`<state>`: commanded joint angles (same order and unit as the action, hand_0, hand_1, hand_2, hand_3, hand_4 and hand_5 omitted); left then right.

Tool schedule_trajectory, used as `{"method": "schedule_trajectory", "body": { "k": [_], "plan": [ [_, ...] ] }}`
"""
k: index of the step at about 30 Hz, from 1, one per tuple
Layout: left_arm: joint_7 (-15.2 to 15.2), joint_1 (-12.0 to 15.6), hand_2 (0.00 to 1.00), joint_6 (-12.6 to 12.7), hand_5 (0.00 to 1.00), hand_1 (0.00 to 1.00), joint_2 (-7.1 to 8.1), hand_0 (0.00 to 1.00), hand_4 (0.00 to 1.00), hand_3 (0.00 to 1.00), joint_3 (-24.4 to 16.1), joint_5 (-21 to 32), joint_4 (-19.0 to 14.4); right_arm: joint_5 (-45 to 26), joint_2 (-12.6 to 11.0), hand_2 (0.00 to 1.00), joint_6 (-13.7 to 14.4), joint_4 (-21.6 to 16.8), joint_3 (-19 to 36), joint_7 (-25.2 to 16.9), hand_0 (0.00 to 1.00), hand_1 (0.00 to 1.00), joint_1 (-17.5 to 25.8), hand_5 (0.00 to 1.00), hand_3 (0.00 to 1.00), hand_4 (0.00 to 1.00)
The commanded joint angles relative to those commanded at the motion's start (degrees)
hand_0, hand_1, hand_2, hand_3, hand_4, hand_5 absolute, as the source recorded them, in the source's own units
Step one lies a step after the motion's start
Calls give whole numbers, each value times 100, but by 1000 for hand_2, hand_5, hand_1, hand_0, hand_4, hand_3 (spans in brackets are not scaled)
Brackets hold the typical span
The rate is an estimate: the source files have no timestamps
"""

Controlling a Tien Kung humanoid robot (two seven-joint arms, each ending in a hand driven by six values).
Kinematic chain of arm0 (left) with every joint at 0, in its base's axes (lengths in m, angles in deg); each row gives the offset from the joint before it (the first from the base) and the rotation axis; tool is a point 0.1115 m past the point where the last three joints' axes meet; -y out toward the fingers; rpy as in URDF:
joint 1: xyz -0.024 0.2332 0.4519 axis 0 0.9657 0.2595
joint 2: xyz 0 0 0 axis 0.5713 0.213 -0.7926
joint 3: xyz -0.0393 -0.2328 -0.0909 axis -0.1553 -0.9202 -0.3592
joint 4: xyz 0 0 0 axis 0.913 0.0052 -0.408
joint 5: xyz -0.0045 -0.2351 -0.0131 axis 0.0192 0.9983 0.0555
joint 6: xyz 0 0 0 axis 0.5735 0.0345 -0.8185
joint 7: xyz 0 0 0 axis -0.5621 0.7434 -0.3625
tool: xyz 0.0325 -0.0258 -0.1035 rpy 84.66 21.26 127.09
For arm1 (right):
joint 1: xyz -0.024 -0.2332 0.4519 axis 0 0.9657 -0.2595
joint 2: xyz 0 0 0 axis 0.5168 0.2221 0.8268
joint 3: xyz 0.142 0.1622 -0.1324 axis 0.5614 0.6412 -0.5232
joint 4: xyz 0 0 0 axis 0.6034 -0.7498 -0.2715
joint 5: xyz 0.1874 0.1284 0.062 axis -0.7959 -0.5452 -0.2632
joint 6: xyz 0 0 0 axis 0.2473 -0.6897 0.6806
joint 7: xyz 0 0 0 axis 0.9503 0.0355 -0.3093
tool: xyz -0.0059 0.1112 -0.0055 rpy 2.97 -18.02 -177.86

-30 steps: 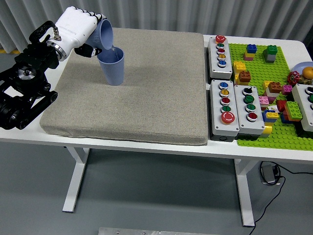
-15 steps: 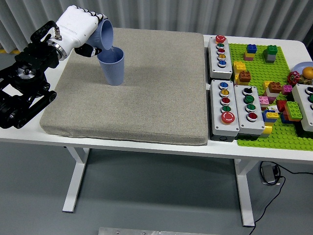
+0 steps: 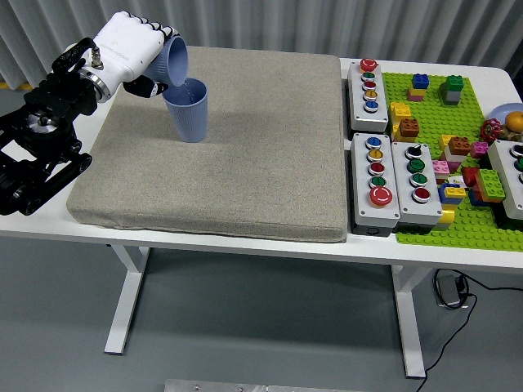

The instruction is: Pick cup pour cup place

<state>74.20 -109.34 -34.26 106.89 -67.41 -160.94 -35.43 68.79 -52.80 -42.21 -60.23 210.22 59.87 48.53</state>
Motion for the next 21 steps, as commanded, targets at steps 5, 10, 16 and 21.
{"method": "schedule_trajectory", "body": {
  "k": [5, 10, 16, 21],
  "plan": [
    [12, -5, 527, 13, 124, 508, 27, 459, 684, 539, 74, 0, -7, 0, 0, 584, 3, 2, -6, -1, 689, 653, 14, 164, 578, 2],
    [25, -33, 527, 5, 124, 509, 42, 461, 684, 539, 160, 0, -12, 0, 0, 584, 7, 3, -4, -4, 689, 653, 15, 164, 577, 2],
    [30, -71, 527, 19, 124, 508, 88, 460, 684, 538, 211, 0, -19, -7, -6, 584, 13, 5, -13, -9, 689, 653, 3, 165, 578, 2],
    [44, -120, 527, 31, 123, 508, 104, 459, 685, 538, 249, 0, -12, -50, -13, 584, 24, 10, -36, -14, 689, 654, -20, 163, 578, 2]
  ]
}}
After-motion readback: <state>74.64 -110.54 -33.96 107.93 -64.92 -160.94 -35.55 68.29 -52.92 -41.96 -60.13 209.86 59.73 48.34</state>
